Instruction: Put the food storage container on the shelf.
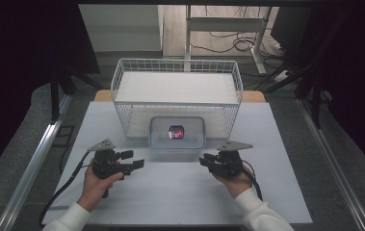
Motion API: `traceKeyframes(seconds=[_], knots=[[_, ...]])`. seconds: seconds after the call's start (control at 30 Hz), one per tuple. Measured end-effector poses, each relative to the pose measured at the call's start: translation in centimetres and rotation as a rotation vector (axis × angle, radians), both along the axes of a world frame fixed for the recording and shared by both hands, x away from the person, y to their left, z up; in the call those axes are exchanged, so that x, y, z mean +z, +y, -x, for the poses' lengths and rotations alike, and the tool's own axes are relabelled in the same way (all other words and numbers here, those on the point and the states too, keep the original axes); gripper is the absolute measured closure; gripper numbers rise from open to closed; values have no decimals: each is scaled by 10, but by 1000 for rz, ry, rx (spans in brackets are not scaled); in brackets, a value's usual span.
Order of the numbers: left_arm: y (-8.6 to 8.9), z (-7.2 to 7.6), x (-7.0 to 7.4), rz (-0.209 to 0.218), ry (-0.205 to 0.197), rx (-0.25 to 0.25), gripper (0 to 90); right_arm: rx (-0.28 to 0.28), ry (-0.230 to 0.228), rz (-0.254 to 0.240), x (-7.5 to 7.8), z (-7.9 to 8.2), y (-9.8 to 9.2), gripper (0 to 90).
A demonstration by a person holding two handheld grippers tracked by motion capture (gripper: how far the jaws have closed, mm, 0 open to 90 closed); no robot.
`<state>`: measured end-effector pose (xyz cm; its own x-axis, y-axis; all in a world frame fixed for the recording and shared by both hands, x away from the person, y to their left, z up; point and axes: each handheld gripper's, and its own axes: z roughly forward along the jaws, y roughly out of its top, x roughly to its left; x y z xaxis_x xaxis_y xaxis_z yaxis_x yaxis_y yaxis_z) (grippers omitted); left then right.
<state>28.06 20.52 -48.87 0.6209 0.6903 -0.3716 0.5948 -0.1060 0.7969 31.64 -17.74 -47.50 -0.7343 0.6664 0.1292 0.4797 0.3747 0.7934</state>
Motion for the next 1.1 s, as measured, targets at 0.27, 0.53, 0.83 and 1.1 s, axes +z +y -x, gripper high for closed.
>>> traceKeyframes(seconds=[0.27,0.53,0.83,1.1], knots=[[-5,24,3,-49,6,-30,282,87,9,66,-9,-2,26,888],[-7,30,2,-82,2,-34,282,68,0,195,-33,-30,76,889],[-5,24,1,-73,5,-33,282,36,-13,164,-36,-45,88,890],[-5,22,0,-93,2,-23,282,39,-29,106,-24,-54,88,890]])
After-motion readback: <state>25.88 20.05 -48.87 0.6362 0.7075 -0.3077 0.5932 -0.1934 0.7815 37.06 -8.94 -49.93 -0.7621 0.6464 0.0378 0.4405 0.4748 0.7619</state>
